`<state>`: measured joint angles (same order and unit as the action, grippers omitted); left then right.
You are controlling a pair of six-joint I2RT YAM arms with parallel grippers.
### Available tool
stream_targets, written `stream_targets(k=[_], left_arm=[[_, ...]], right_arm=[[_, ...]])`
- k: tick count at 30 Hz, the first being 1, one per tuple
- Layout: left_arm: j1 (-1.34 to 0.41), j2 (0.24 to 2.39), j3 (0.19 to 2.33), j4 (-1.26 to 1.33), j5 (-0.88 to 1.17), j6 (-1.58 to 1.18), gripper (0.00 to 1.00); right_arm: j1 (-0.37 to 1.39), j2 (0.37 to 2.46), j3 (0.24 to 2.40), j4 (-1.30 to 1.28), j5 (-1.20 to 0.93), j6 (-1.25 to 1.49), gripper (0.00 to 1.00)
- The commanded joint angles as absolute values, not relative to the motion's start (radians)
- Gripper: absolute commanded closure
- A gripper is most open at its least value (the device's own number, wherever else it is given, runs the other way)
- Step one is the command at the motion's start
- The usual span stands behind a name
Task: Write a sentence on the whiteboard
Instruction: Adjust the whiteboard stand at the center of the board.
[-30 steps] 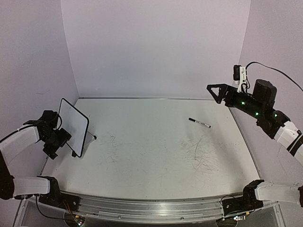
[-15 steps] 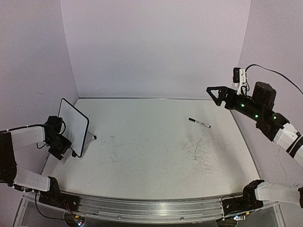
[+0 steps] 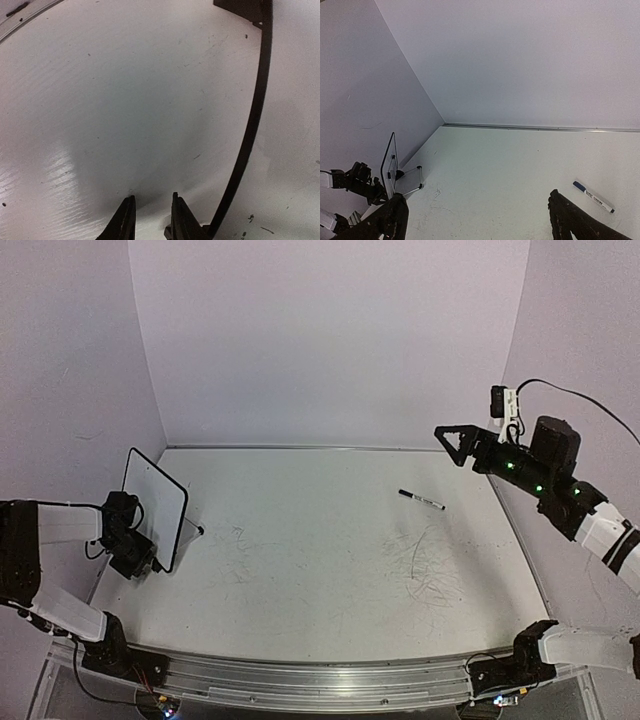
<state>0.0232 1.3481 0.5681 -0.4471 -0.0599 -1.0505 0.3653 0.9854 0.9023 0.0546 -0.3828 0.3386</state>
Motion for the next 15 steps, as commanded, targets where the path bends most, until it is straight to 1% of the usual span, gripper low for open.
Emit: stream_targets(k=[1,6,15], left_arm=[[0.001,1.352,0.543,-0.393,0.050,-1.052,0.78],[-0.123,1.321,0.537,-0.393,0.048,-1.113,0.79],[-0.367,1.363,0.584,-0.329,0.022,-1.287,0.80]], right_arm=[[0.370,0.991,0.896,0.115,-0.387,0.351,0.02],[0.371,1.006,0.887,0.131,-0.391,0.364,0.02],[0.380,1.085,0.897,0.117,-0.394,0.374,0.02]])
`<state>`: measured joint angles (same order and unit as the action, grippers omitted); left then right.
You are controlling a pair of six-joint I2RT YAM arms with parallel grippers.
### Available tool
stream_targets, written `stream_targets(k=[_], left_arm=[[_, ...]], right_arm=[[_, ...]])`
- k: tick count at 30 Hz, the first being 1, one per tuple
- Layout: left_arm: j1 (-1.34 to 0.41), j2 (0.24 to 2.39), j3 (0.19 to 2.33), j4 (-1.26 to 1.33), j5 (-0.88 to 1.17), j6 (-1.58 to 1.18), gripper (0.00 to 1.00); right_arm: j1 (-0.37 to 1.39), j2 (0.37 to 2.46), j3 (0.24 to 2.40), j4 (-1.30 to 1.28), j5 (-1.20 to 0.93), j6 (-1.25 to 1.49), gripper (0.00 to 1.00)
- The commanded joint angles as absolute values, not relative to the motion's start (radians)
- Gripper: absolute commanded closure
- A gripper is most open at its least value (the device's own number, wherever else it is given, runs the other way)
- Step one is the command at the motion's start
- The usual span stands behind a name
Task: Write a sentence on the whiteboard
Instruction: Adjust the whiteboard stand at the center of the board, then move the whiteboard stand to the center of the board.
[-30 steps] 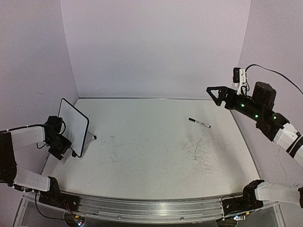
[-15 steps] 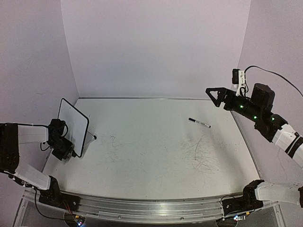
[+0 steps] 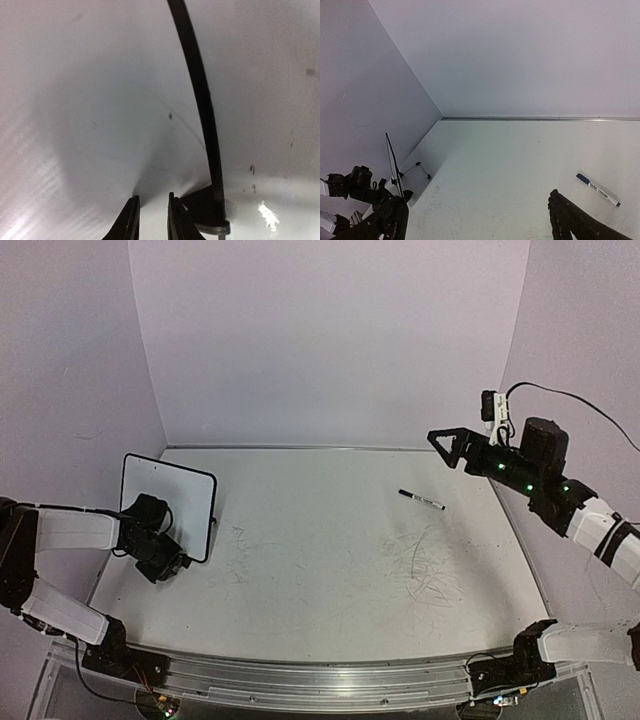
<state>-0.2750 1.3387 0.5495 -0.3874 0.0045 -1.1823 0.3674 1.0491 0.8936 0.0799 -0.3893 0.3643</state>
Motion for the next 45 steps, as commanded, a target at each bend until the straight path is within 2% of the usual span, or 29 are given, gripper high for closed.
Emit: stream_targets(k=[1,11,14,17,22,26,29,37,42,45], left_arm=[[-0.390,1.373,0.592,-0.315,0.013,-1.301,0.79],[-0.572,1.619,0.792,-0.202,-0.084,-1.293,0.79],[-0.634,1.654,0.852,-0.203,-0.098,-1.242,0.75],[-0.667,1.595,0.807,-0.208,-0.117,-1.206,0.64],[-0.669,1.278,0.652,-0.255,-0.186,-1.155,0.43],[-0.668,1.045,0.636,-0.388,-0.237,-1.106,0.34],[-0.666,0.933,0.700,-0.508,-0.280,-1.015,0.29],[-0.666,0.911,1.030,-0.679,-0.364,-0.734,0.09],[-0.666,0.969,1.000,-0.764,-0.476,-0.796,0.08],[-0.646,1.028,0.932,-0.766,-0.566,-0.826,0.07]], right_arm=[[0.385,1.098,0.898,0.113,-0.393,0.375,0.02],[0.564,1.346,0.951,0.081,-0.256,0.416,0.02],[0.641,1.447,0.993,0.084,-0.200,0.437,0.02],[0.722,1.556,1.041,0.098,-0.134,0.464,0.02],[0.840,1.733,1.145,0.132,-0.085,0.519,0.02],[0.935,1.890,1.282,0.145,-0.056,0.565,0.02],[1.005,1.996,1.379,0.185,-0.031,0.620,0.02],[1.162,2.310,1.696,0.279,-0.003,0.690,0.09],[1.179,2.441,1.834,0.285,0.000,0.726,0.10],[1.179,2.389,1.765,0.311,0.049,0.725,0.09]])
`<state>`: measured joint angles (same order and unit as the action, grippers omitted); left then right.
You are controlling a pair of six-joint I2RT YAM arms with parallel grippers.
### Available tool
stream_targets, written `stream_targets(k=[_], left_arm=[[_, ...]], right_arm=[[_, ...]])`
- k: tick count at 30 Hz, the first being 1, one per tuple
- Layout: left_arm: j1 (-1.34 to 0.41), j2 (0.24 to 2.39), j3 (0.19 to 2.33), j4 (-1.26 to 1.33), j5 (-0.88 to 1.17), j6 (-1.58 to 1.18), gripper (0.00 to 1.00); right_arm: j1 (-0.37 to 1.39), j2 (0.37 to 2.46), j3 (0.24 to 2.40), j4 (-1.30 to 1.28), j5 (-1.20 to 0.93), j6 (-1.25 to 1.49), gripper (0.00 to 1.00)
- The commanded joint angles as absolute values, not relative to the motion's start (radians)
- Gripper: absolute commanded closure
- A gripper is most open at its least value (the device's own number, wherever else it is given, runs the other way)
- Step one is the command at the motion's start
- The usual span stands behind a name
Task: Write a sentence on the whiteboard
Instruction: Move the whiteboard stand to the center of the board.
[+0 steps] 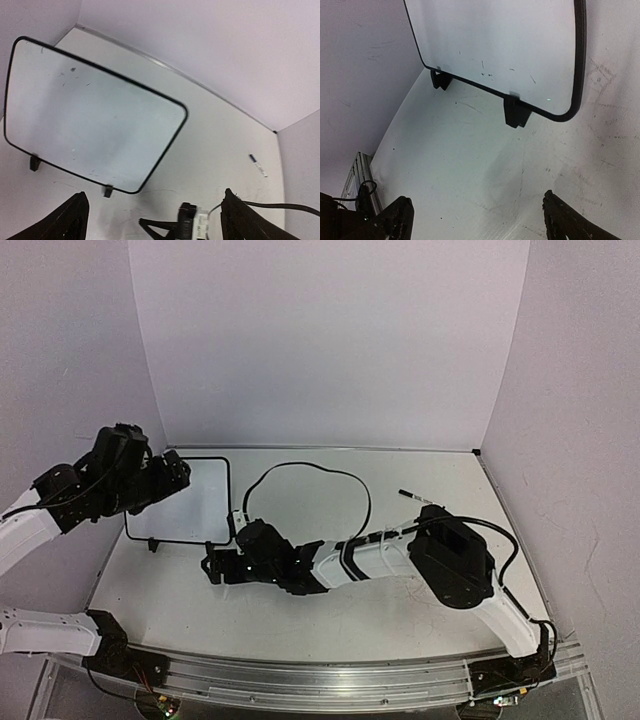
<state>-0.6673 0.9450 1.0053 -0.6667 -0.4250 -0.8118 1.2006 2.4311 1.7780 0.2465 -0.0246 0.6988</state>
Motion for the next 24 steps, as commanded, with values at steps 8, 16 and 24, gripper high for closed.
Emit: stream_targets(k=[8,16,24], left_arm=[[-0.561,1.094,0.741,-0.516,-0.344,-0.813,0.26],[-0.584,1.286,0.751,-0.345,-0.247,-0.726,0.44],[-0.621,1.462,0.771,-0.309,-0.265,-0.713,0.52]], right_arm=[[1.149,2.201,1.529,0.343,0.114,0.691,0.08],[1.074,2.032,1.272,0.454,0.077,0.715,0.08],[0.998,1.835,1.043,0.569,0.081,0.704,0.07]])
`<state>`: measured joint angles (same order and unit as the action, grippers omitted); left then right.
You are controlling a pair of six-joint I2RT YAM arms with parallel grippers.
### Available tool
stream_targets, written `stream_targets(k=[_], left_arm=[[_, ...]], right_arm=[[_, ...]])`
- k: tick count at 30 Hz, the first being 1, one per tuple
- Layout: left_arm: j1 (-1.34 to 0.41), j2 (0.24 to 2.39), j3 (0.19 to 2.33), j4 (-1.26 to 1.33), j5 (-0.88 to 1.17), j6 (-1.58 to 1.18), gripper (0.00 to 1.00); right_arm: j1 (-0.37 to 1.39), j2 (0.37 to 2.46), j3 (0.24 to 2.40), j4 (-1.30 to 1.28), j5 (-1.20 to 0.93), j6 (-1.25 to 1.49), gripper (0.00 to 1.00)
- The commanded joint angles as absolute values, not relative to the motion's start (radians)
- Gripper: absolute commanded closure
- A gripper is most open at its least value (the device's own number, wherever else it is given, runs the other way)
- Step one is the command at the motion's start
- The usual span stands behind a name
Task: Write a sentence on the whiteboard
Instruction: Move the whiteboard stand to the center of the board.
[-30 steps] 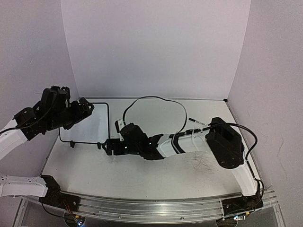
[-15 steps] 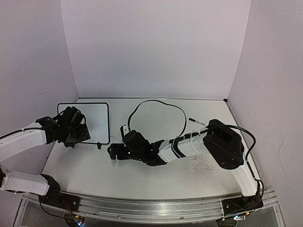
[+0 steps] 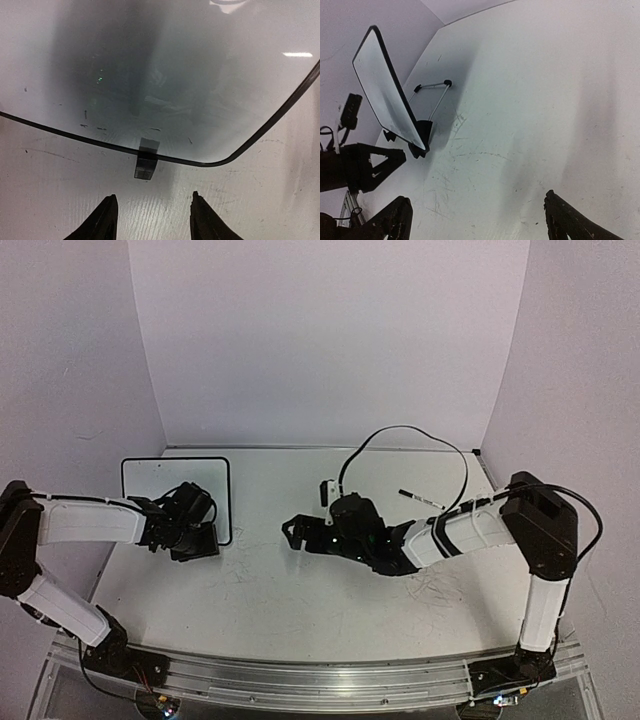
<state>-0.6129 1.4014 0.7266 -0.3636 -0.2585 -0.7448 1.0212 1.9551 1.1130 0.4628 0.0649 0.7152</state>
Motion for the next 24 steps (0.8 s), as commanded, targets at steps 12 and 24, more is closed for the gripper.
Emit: stream_targets(k=[12,24], left_arm=[[-0.621,1.609,0.838,-0.290,-0.391,-0.623,0.57],[-0.623,1.658,0.865,-0.227,-0.406,-0.585,0.82]], right_arm=[[0.962,1.554,0.836,0.606,0.181,0.603,0.04],[0.938,1.345,0.701,0.612,0.243,0.558,0.02]])
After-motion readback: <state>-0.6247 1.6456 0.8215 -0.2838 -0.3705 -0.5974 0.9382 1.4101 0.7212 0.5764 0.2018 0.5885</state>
